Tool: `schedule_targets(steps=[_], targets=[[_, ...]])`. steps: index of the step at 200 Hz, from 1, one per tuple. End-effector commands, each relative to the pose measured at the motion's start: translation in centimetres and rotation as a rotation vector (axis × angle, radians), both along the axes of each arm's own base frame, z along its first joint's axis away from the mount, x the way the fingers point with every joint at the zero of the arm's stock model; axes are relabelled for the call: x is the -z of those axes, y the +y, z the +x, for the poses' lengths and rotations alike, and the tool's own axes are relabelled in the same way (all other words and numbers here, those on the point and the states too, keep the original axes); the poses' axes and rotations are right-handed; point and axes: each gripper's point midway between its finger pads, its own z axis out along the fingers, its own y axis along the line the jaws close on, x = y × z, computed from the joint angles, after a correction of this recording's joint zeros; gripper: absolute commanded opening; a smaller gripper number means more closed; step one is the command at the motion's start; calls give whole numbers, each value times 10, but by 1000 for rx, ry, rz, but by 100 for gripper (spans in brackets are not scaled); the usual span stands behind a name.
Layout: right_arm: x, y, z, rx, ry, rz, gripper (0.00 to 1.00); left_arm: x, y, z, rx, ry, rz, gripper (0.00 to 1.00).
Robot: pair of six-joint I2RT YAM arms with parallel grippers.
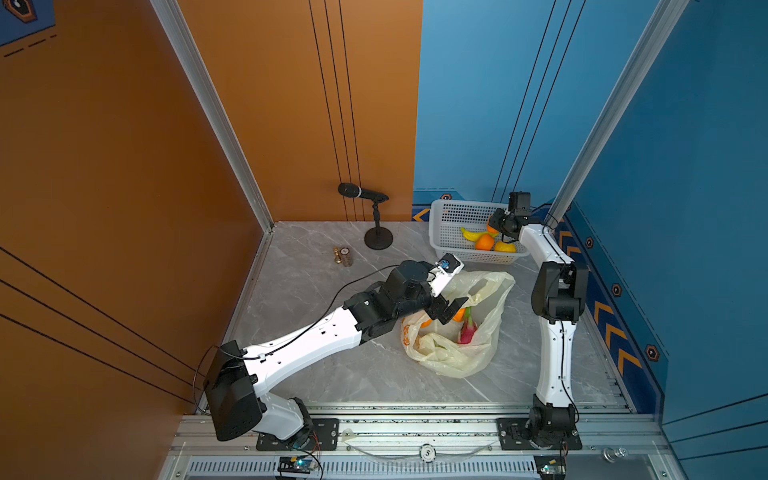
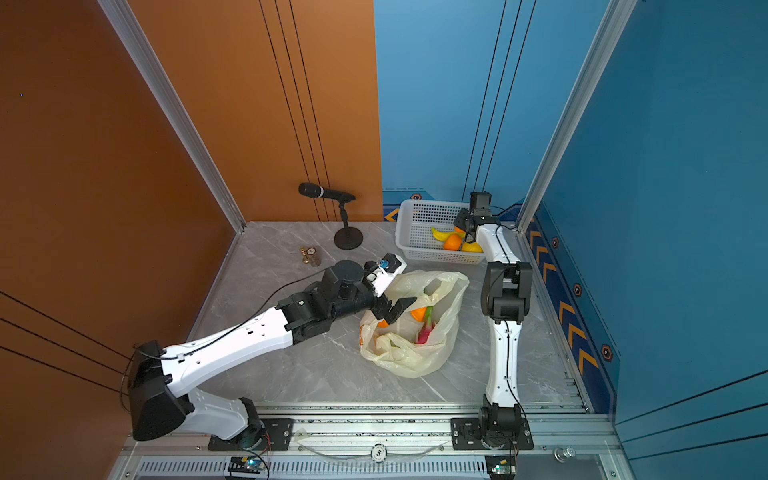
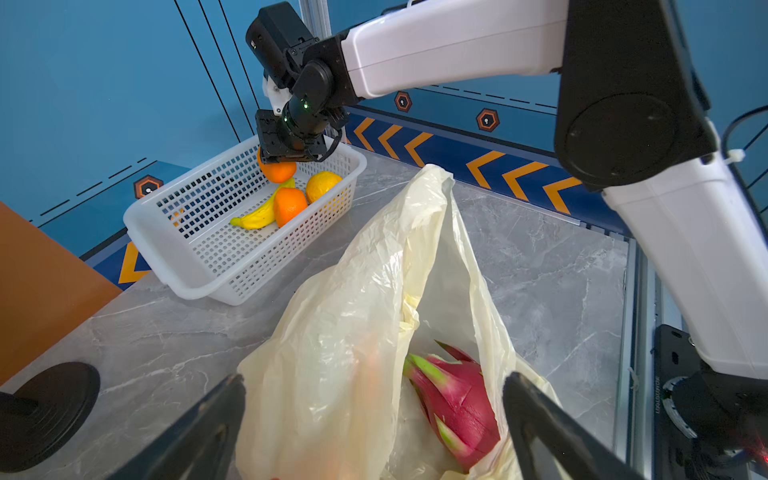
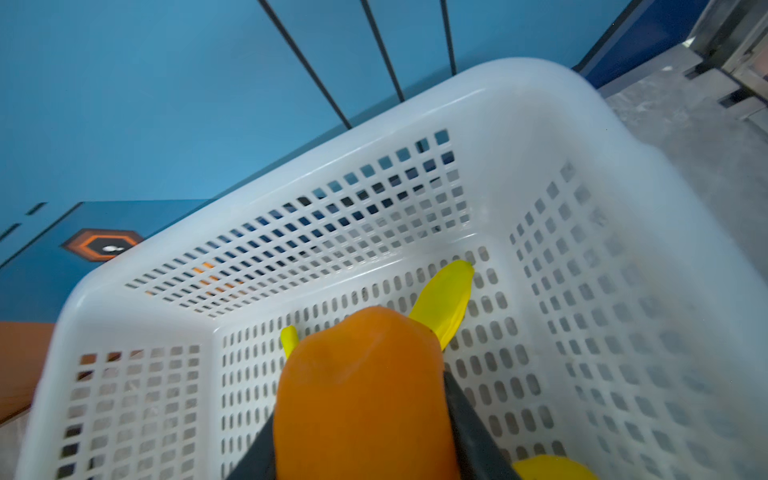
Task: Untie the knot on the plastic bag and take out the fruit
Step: 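Carry the orange into the white basket with the right gripper and release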
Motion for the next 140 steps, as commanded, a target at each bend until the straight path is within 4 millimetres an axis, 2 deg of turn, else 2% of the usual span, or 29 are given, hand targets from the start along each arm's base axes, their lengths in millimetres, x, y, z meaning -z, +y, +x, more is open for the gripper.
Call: schedule_targets(steps=[1, 19, 43, 60, 81, 115, 140], targets=[[8, -20, 1, 38, 50, -61, 29, 1, 8, -5, -29, 8, 10, 97], [22, -21, 5, 34, 73, -50, 30, 2, 9, -7, -31, 5, 13, 97], [29, -17, 7, 20, 85, -29, 34, 4, 11, -8, -39, 6, 15, 97], [25, -16, 6, 15, 83, -25, 45, 4, 11, -10, -40, 6, 17, 97], [8, -16, 4, 13, 65, -29, 61, 5, 12, -12, -44, 7, 18, 97], [-31, -18, -5, 14, 30, -36, 72, 9, 14, -17, -59, -1, 42, 98], [-68, -18, -19, 13, -8, -49, 80, 12, 13, -24, -64, -14, 62, 98]])
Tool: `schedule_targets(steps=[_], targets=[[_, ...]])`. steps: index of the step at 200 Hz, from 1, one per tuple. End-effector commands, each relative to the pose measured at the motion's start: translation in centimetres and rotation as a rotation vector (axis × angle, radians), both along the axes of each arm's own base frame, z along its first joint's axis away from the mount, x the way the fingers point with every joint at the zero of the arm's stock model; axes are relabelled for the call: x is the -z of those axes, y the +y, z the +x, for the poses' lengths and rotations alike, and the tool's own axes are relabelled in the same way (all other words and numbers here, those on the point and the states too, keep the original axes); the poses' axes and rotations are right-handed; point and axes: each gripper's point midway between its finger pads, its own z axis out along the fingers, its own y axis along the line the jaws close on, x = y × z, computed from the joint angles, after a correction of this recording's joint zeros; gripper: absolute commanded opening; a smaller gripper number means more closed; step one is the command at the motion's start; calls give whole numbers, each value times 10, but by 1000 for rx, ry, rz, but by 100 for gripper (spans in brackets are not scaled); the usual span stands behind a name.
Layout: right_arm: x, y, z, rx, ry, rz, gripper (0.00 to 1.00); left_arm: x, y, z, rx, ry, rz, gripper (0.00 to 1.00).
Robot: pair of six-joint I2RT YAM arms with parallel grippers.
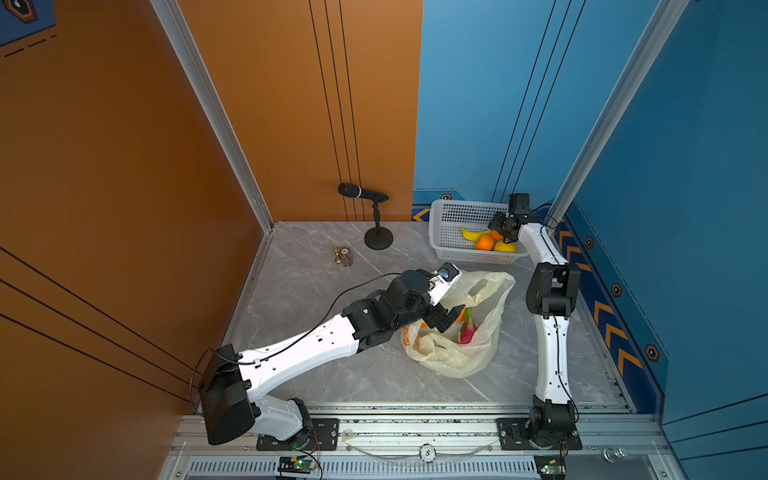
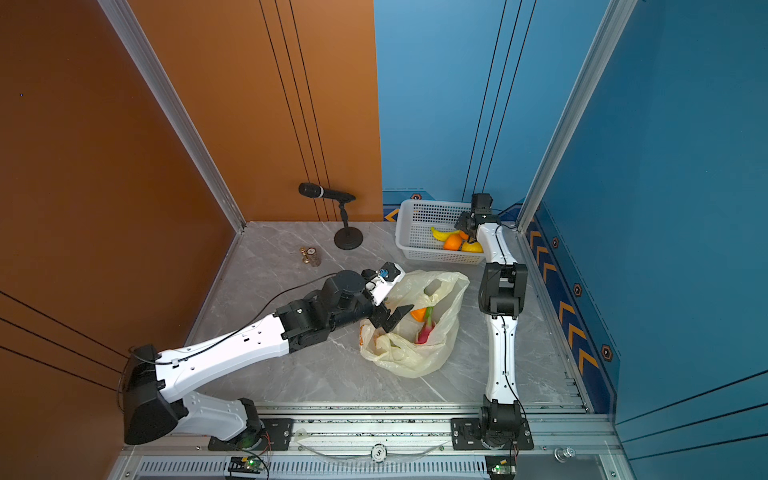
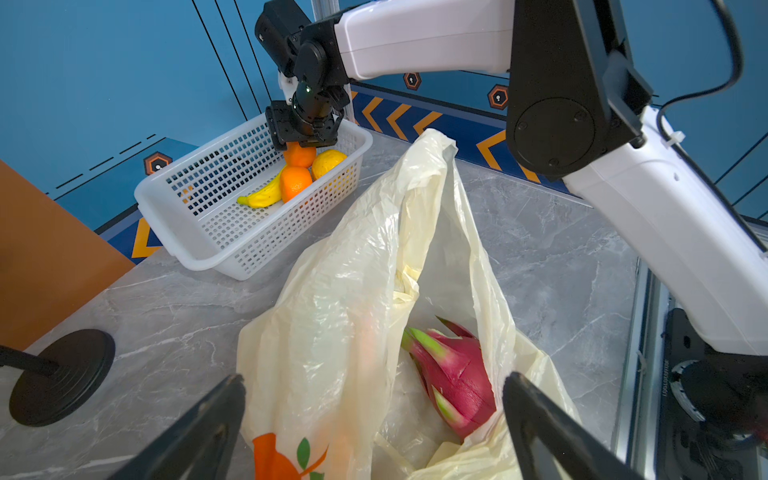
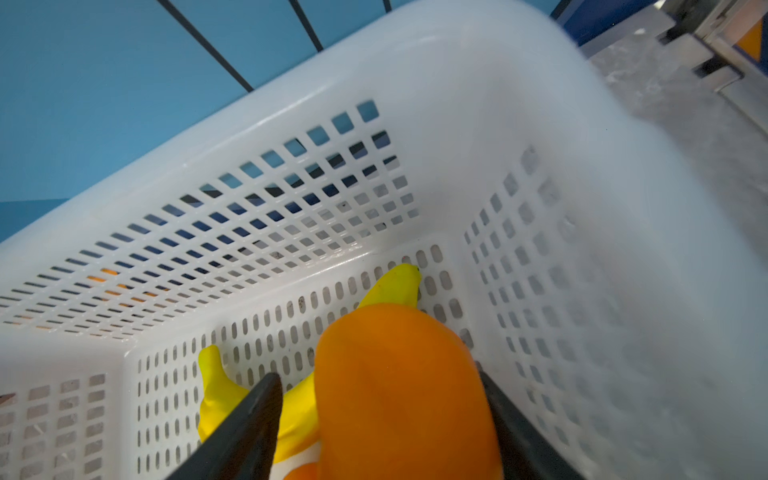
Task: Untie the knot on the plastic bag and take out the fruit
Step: 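Carry the orange into the white basket with the right gripper and release, then bring the right gripper back to the bag while the left gripper reaches inside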
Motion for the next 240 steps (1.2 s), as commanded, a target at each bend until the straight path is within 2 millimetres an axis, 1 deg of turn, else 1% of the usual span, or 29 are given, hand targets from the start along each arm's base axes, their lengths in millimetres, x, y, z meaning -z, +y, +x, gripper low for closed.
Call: schedule_targets(steps=[1, 19, 26, 30, 45, 47, 49, 54, 59, 63, 71, 73, 74, 76, 80, 85, 90, 93, 96, 100, 101, 125, 144, 162, 172, 187, 206, 218, 240], targets=[[-84, -4, -17, -7, -101, -23, 81, 0, 7, -8, -27, -16, 19, 98], [-110, -4, -32, -11, -132, -36, 84, 3, 7, -12, -39, -12, 27, 100], [-117, -5, -39, -12, -139, -41, 85, 4, 7, -12, -49, -6, 26, 98], [-126, -5, -43, -14, -151, -44, 85, 5, 8, -13, -56, 1, 24, 97], [-147, -4, -63, -27, -171, -35, 85, 8, 8, -15, -67, 33, 17, 93], [-146, -3, -64, -31, -166, -31, 85, 9, 8, -15, -69, 39, 14, 92], [-157, -2, -70, -34, -185, -30, 85, 9, 8, -15, -72, 44, 14, 91], [-168, 0, -78, -44, -201, -23, 85, 12, 9, -15, -81, 57, 13, 88], [-178, 3, -86, -55, -217, -16, 85, 14, 8, -16, -87, 72, 13, 88], [-183, 5, -93, -61, -225, -13, 85, 16, 8, -16, -90, 83, 15, 83], [-195, 9, -109, -76, -245, -4, 85, 19, 7, -17, -97, 105, 10, 79], [-193, 10, -112, -79, -242, -1, 85, 19, 6, -18, -97, 109, 8, 79], [-197, 11, -115, -81, -249, 0, 86, 19, 6, -18, -98, 111, 6, 78], [-201, 12, -119, -86, -257, 2, 85, 25, 8, -19, -101, 125, 27, 77], [-208, 14, -128, -89, -274, 8, 86, 28, 8, -21, -101, 139, 36, 76], [-203, 16, -138, -87, -267, 20, 85, 31, 8, -22, -102, 150, 40, 75], [-212, 18, -152, -85, -292, 29, 86, 35, 7, -23, -101, 163, 43, 73], [-211, 20, -157, -87, -294, 38, 85, 37, 6, -23, -101, 168, 44, 73], [-220, 22, -165, -88, -321, 42, 85, 39, 5, -24, -99, 176, 49, 72], [-223, 24, -174, -92, -339, 49, 85, 42, 4, -24, -99, 185, 52, 71], [-227, 25, -176, -93, -350, 49, 85, 43, 3, -24, -98, 187, 52, 71], [-240, 41, -228, -118, -396, 65, 85, 60, -5, -29, -84, 237, 76, 66], [-239, 57, -266, -160, -379, 60, 85, 74, -12, -30, -72, 259, 108, 63], [-229, 71, -303, -203, -354, 57, 85, 90, -15, -26, -89, 274, 157, 61], [-224, 77, -319, -220, -347, 57, 85, 100, -14, -22, -106, 285, 195, 60], [-211, 90, -346, -251, -328, 77, 85, 114, -13, -15, -134, 315, 239, 60], [-192, 106, -373, -293, -294, 94, 84, 130, -10, -5, -158, 351, 274, 59], [-180, 111, -387, -307, -255, 80, 84, 139, -8, 2, -177, 369, 283, 59], [-164, 125, -406, -344, -226, 110, 84, 151, -4, 16, -202, 379, 308, 59]])
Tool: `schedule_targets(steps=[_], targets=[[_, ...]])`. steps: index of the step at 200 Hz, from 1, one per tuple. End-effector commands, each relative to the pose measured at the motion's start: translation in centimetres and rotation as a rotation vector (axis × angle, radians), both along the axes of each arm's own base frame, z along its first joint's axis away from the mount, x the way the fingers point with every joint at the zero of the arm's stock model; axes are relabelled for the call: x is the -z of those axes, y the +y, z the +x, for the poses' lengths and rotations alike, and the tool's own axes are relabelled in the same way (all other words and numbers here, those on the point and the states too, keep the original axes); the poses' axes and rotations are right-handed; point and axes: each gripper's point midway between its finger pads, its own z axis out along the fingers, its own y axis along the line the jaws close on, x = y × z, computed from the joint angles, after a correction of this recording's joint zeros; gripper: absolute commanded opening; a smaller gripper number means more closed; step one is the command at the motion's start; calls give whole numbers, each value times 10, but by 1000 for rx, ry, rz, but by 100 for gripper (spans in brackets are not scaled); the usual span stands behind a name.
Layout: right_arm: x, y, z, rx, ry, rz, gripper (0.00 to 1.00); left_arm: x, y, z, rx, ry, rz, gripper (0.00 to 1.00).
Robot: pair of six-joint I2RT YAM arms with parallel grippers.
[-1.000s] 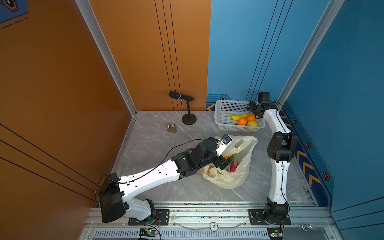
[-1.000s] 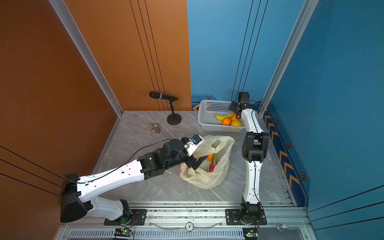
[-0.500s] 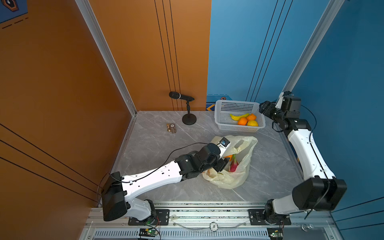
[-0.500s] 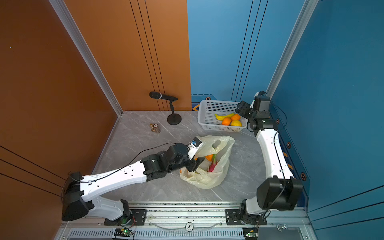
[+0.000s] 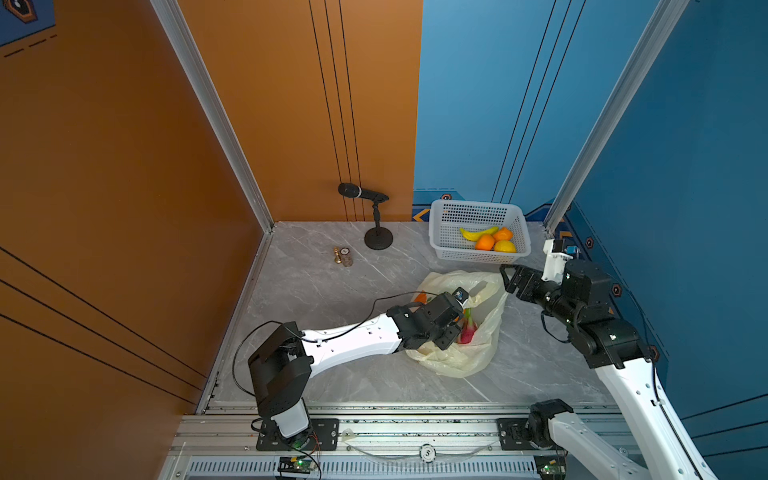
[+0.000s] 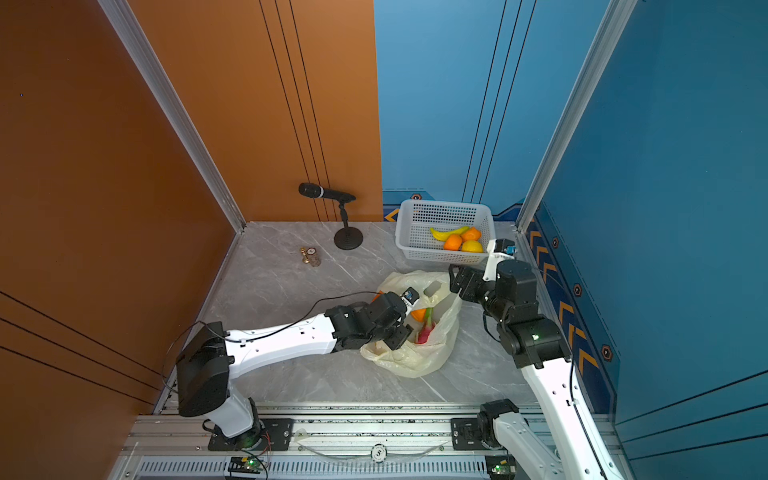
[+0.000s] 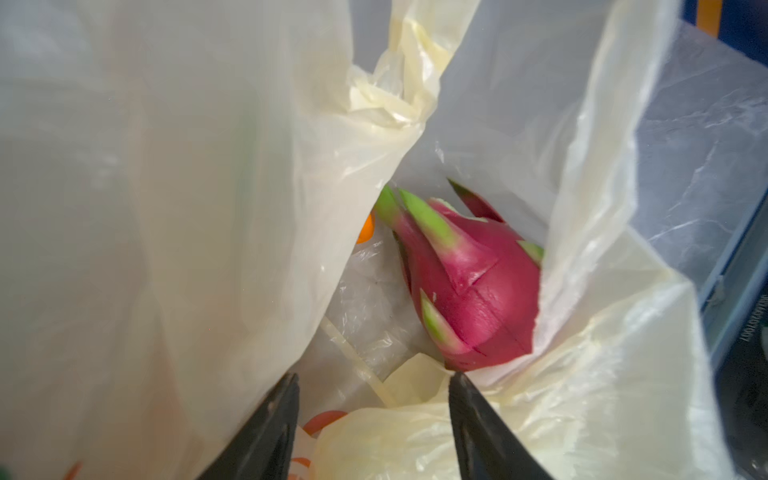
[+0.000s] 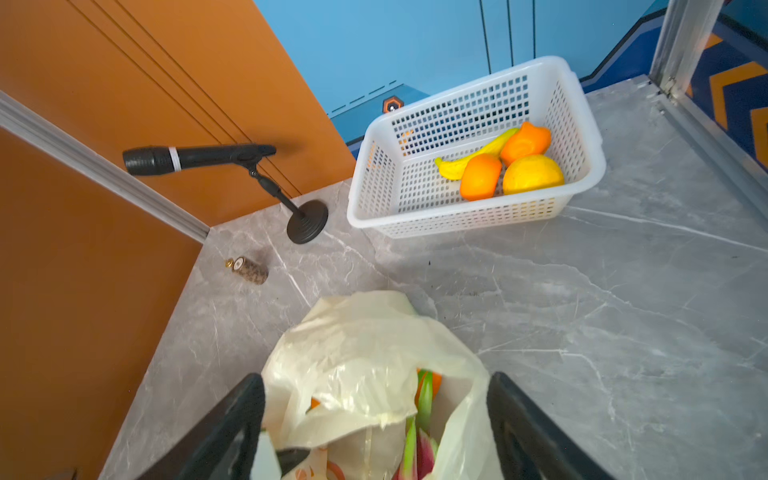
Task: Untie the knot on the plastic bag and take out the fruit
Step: 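Bring the right gripper back to the bag while the left gripper reaches inside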
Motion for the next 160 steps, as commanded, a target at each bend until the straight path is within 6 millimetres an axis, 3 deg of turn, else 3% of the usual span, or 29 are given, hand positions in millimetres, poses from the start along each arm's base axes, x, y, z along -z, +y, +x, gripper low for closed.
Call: schedule_targets(steps=[1, 50, 76, 107, 111, 129, 160], targets=[[32, 5, -21, 4, 98, -1, 84, 6, 6, 15, -35, 27, 25, 59], [42, 37, -37, -96, 82, -2, 84, 20, 22, 52, -145, -28, 93, 64], [52, 50, -40, -140, 96, -11, 84, 27, 36, 70, -221, -71, 142, 75], [61, 59, -40, -163, 113, -24, 84, 39, 47, 81, -260, -90, 186, 85], [62, 60, -40, -166, 114, -24, 84, 40, 49, 83, -265, -97, 195, 91], [64, 62, -38, -169, 117, -23, 84, 49, 54, 88, -277, -111, 238, 98], [69, 62, -37, -165, 130, -31, 84, 73, 57, 88, -277, -45, 265, 99]])
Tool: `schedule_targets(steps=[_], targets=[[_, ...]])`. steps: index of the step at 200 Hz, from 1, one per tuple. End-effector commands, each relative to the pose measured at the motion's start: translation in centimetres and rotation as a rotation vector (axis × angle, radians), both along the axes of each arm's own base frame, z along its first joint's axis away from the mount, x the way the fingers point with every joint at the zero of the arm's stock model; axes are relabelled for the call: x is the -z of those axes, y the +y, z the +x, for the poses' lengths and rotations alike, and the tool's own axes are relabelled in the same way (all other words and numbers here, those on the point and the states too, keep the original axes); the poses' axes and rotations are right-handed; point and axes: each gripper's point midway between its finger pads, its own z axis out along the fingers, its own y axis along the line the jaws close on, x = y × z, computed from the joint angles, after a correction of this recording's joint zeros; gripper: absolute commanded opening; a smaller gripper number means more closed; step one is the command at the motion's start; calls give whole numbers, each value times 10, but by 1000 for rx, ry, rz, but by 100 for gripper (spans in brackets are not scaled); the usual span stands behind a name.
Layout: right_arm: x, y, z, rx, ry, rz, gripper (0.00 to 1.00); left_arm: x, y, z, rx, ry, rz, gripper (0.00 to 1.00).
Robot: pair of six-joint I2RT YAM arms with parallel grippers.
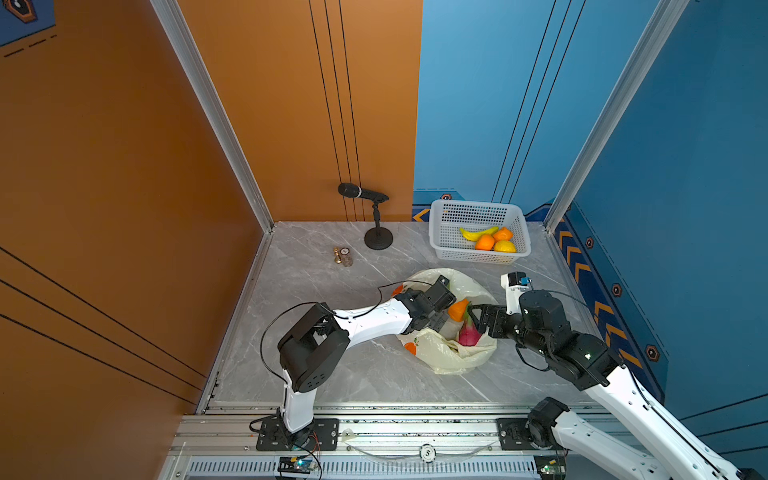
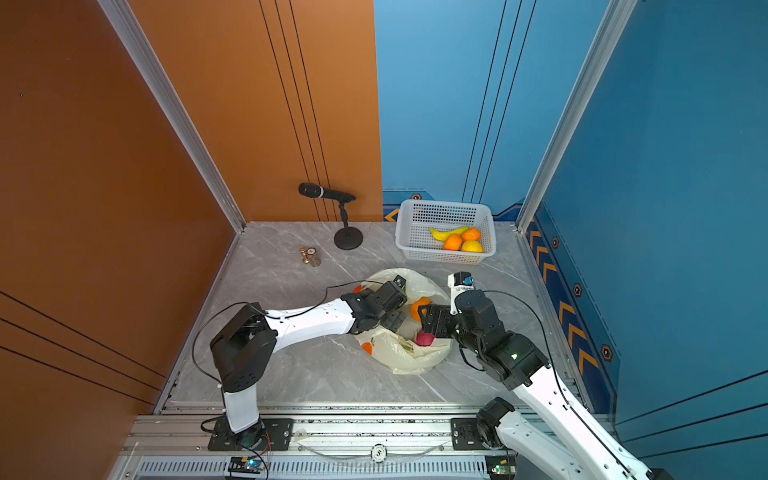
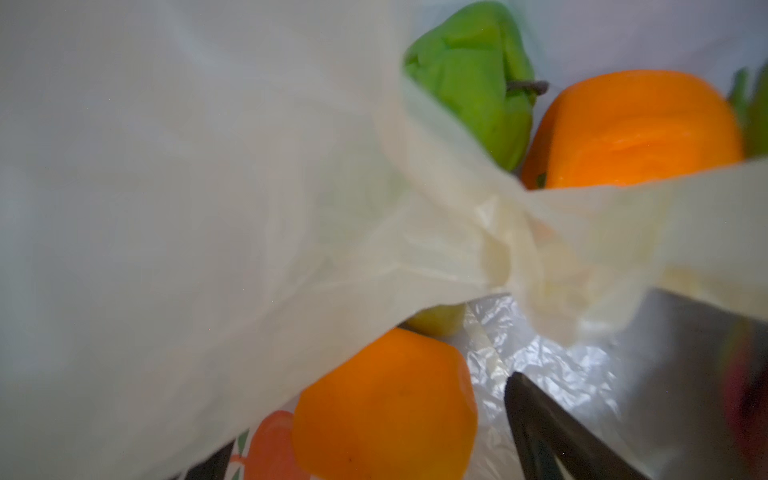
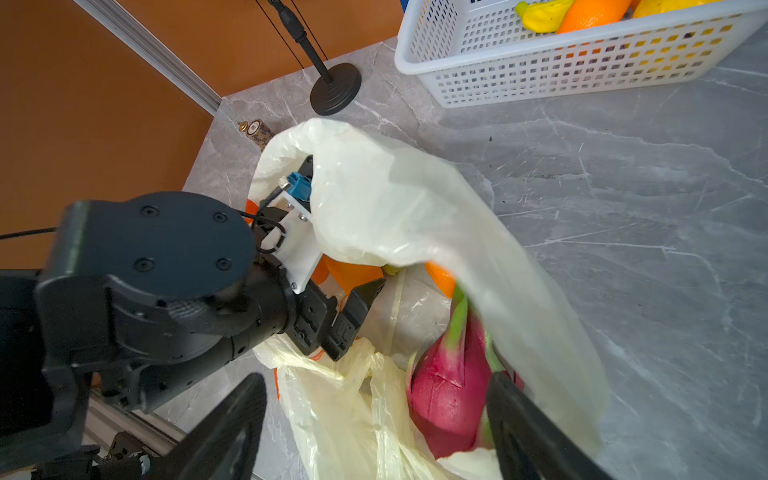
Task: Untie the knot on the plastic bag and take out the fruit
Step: 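Bring the right gripper back to the bag while the left gripper reaches inside, then grasp an orange inside the bag with the left gripper and lift it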
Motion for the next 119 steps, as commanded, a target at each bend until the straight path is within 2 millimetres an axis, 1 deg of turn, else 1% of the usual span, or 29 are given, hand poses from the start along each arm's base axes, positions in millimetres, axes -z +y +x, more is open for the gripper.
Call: schedule_targets(steps=[1, 28, 44, 55, 57, 60, 69, 90, 119], targets=[[1, 0, 5, 25, -12, 0, 84, 10, 6, 8, -27, 20, 25, 99], [5, 0, 6, 30, 5, -6, 84, 29, 8, 3, -43, 90, 15, 96], [8, 0, 6, 33, 13, -6, 84, 38, 8, -2, -37, 128, 7, 92], [9, 0, 7, 40, 21, -8, 84, 41, 7, -6, -28, 152, -5, 88], [9, 0, 7, 42, 21, -10, 84, 42, 7, -6, -27, 155, -5, 84], [10, -1, 7, 43, 25, -11, 84, 42, 7, -8, -25, 159, -6, 81], [12, -1, 8, 47, 30, -18, 84, 42, 6, -10, -18, 171, -16, 75], [16, -1, 12, 63, 49, -35, 84, 34, 4, -14, -5, 168, -42, 63], [18, 2, 20, 74, 60, -45, 84, 18, -1, -17, 22, 150, -89, 58]])
